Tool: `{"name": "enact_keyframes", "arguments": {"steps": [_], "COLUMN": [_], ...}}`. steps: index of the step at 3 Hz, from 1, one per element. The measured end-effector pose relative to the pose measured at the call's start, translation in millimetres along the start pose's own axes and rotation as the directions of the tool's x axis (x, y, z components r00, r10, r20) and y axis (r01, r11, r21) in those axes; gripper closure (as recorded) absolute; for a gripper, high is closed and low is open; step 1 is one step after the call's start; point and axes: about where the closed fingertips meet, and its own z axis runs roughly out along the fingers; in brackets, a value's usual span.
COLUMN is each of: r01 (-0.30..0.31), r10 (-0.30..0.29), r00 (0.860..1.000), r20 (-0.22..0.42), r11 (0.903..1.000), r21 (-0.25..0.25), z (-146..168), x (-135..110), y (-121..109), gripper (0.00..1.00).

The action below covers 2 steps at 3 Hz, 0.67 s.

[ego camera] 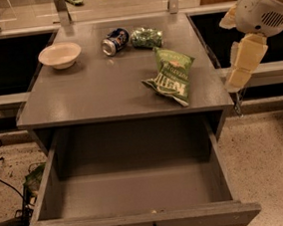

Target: Place green jalapeno chip bag into top drawer

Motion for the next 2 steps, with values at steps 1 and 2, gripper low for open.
{"name": "enact_keyframes", "arguments": {"steps": [1, 2], "r01": [0.000, -0.024], "r10": [0.000, 0.025], "r00": [1.000, 0.999], "r20": [0.000, 0.046], "r11": [1.0000, 0.9997], "r21": [0.000, -0.007], "z": [0, 21], "x": [0, -11], "y": [0, -16], "gripper": [0.00, 0.00]}}
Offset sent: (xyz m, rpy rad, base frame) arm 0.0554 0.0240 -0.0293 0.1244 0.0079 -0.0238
